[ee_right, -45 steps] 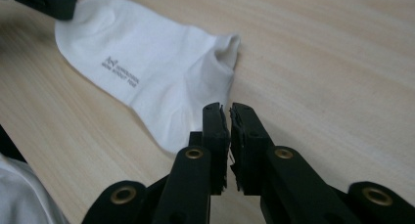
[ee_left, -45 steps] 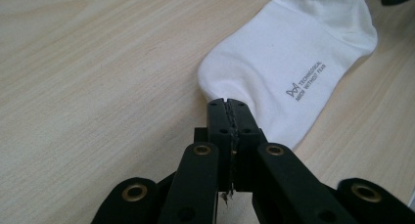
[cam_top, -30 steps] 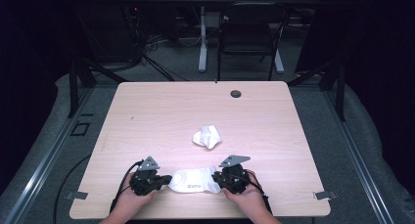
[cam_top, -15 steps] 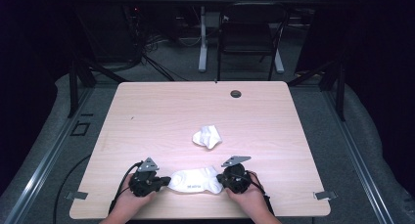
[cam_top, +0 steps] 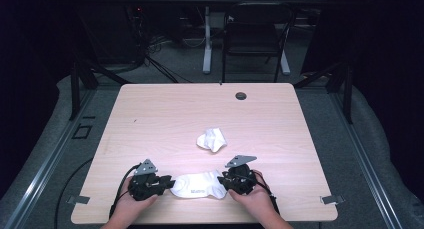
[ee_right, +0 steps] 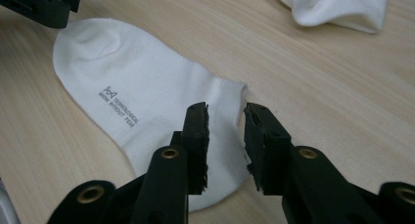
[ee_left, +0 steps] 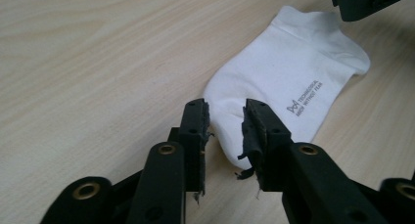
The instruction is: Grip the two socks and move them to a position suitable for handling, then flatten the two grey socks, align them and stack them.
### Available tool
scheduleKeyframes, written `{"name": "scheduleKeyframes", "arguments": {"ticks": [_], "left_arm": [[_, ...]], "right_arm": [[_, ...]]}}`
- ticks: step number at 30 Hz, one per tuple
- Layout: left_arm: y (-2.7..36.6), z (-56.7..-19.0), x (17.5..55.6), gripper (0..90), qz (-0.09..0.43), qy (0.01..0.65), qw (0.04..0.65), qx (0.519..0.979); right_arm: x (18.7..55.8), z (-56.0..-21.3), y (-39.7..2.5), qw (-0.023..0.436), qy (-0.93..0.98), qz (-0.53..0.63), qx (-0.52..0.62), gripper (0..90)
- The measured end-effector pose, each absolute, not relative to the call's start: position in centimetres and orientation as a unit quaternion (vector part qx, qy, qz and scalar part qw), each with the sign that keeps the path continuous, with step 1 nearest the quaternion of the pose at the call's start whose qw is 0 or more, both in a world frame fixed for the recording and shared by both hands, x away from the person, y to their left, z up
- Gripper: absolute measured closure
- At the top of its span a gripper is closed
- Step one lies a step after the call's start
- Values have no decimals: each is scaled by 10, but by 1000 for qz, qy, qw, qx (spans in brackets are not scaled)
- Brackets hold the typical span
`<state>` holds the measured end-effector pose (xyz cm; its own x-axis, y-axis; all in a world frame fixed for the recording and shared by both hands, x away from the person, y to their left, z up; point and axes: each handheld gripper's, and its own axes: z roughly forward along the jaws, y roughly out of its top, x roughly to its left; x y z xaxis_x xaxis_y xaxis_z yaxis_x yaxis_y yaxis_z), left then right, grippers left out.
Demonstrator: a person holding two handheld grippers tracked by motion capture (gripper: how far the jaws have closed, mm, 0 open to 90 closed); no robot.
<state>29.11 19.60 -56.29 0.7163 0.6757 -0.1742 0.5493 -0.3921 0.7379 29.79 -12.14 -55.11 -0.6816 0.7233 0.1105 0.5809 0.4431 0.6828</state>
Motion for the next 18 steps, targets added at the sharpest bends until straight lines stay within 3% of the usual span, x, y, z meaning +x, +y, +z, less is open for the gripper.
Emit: {"name": "scheduleKeyframes", "arguments": {"ticks": [7, 18], "left_arm": [[195, -559, 297, 537, 102, 365, 413, 828], [191, -540, 322, 516, 107, 372, 407, 828]], "right_arm": [[309, -542, -121, 122, 853, 347, 372, 621], [341, -527, -114, 129, 849, 341, 383, 613]]}}
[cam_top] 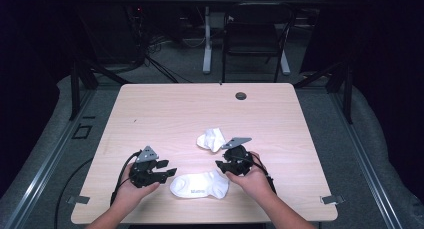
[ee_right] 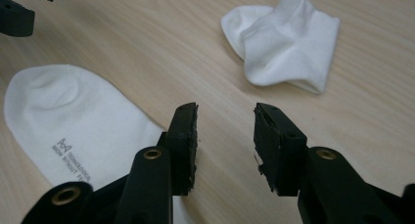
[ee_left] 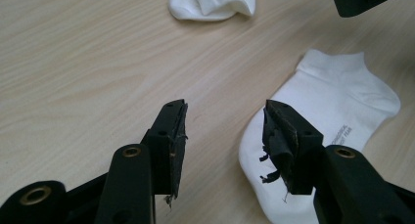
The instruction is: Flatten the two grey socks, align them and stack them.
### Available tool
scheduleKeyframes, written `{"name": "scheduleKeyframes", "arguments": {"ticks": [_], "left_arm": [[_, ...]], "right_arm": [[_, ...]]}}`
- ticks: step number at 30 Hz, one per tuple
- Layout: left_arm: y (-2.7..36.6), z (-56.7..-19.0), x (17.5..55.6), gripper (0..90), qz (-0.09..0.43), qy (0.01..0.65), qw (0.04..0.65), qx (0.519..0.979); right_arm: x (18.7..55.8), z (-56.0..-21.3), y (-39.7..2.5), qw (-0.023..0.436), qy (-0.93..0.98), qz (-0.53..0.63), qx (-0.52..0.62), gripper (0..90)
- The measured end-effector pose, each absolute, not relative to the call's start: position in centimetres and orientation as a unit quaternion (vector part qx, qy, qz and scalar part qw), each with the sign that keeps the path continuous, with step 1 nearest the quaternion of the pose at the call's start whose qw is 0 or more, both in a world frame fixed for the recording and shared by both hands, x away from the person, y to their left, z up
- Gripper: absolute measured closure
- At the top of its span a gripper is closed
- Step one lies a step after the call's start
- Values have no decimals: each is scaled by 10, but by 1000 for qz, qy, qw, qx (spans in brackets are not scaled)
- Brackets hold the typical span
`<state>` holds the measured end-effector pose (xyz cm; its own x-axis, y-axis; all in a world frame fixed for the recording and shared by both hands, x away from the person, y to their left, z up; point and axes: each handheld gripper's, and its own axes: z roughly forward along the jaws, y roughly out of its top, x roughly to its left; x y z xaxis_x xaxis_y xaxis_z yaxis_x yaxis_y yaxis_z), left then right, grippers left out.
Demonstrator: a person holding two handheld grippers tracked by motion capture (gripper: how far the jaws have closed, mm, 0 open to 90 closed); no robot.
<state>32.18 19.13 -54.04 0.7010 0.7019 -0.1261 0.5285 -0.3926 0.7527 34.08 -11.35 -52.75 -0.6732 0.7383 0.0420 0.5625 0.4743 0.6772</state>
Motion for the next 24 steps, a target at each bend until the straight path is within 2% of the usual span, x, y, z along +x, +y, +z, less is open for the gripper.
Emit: {"name": "scheduleKeyframes", "arguments": {"ticks": [9, 24], "left_arm": [[187, -537, 341, 519, 98, 383, 413, 820], [174, -546, 365, 524, 100, 382, 412, 821]], "right_arm": [[371, -522, -104, 128, 843, 338, 398, 629], [412, -546, -75, 130, 837, 327, 420, 603]]}}
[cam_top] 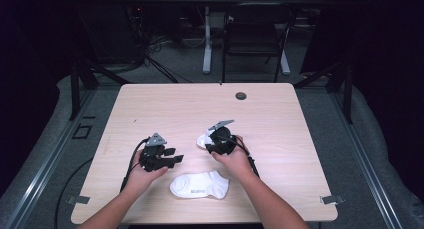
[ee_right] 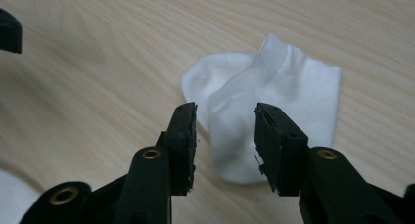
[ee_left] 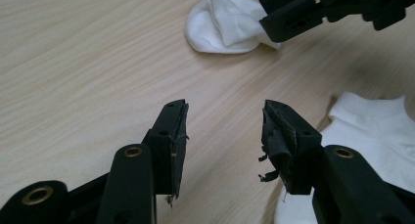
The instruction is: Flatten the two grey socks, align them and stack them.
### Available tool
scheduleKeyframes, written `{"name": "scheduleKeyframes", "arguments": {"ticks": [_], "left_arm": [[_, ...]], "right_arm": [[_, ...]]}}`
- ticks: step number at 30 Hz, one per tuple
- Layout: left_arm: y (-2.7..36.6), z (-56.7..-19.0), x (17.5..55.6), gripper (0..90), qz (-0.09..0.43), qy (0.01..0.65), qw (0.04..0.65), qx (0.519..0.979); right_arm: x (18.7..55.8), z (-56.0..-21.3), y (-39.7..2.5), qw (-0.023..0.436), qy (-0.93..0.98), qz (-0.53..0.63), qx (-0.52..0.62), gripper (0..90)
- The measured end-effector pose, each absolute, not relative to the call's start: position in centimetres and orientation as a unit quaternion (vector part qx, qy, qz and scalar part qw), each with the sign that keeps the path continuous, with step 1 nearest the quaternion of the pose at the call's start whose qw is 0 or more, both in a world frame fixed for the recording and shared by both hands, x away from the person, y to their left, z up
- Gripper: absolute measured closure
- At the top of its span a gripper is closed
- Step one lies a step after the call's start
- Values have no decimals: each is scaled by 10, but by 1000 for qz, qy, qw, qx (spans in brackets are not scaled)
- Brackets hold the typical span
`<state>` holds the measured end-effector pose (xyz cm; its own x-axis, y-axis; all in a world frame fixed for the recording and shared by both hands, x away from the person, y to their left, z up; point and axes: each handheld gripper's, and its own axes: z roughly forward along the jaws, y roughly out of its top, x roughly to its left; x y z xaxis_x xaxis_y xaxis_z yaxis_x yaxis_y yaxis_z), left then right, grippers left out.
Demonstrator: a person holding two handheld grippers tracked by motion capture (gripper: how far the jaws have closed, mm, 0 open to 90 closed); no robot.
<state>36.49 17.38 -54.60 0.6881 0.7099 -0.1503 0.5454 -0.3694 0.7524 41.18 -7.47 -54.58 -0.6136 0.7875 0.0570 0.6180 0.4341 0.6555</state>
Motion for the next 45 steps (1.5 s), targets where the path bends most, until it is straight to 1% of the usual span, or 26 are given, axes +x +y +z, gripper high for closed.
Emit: {"name": "scheduleKeyframes", "arguments": {"ticks": [4, 8, 12, 17, 19, 21, 24, 32, 40, 45], "left_arm": [[172, -547, 366, 524, 102, 381, 416, 819], [172, -546, 367, 524, 104, 378, 415, 821], [173, -546, 370, 524, 105, 385, 417, 817], [175, -546, 373, 524, 106, 388, 419, 814], [175, -547, 374, 524, 106, 389, 418, 814], [175, -547, 374, 524, 107, 391, 417, 813], [175, -547, 375, 524, 106, 391, 416, 814], [175, -545, 374, 524, 111, 388, 414, 816], [172, -547, 375, 528, 113, 392, 413, 814], [169, -552, 378, 538, 117, 392, 404, 818]], "right_arm": [[422, -556, -66, 145, 833, 316, 430, 592], [425, -562, -62, 152, 837, 301, 432, 622], [423, -564, -59, 164, 839, 289, 430, 696], [421, -564, -60, 157, 844, 279, 431, 819], [418, -565, -61, 150, 841, 285, 435, 845], [416, -564, -60, 139, 840, 287, 438, 855], [410, -563, -57, 133, 836, 299, 440, 862], [395, -551, -50, 96, 840, 315, 432, 862], [387, -537, -47, 84, 830, 342, 432, 861], [385, -533, -49, 84, 827, 350, 432, 860]]}}
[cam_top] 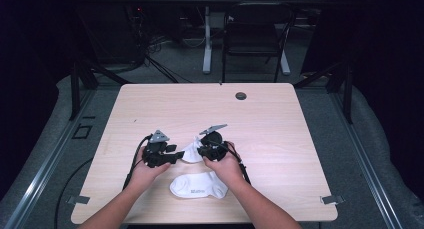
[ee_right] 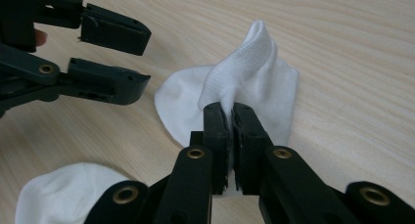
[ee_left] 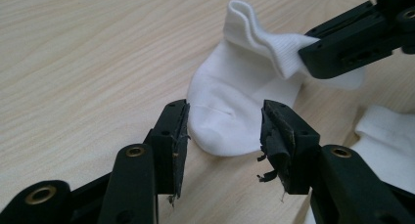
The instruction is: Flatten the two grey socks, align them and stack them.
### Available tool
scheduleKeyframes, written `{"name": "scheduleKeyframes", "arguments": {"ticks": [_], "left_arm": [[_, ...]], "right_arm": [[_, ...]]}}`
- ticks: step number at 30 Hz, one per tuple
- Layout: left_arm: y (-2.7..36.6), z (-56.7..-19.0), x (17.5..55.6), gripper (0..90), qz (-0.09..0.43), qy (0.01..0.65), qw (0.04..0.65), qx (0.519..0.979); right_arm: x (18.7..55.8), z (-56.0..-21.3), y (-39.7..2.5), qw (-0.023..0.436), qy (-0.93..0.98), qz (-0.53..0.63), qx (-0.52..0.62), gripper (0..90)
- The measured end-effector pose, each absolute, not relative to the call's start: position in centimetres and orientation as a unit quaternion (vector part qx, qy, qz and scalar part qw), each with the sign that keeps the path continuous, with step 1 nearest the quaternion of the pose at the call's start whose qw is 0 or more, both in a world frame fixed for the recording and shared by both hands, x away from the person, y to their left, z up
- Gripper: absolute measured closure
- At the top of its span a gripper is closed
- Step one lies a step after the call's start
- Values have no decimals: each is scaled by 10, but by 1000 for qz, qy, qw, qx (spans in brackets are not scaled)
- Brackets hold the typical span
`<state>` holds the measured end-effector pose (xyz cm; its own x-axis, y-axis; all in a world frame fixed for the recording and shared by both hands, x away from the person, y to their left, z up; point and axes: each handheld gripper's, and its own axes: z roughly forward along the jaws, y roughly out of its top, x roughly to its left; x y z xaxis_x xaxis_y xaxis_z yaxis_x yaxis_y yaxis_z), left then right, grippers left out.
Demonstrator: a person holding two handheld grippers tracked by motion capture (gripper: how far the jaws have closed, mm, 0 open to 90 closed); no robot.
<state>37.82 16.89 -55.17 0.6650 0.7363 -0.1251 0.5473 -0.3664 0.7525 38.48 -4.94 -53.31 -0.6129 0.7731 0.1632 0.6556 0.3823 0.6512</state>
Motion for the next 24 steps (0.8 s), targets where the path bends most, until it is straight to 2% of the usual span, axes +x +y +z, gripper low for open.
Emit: {"name": "scheduleKeyframes", "arguments": {"ticks": [13, 24], "left_arm": [[154, -568, 385, 600, 133, 399, 371, 828], [152, -575, 384, 785, 145, 396, 349, 837]], "right_arm": [[382, -529, -61, 80, 815, 366, 442, 859], [383, -527, -76, 86, 808, 373, 448, 855]]}}
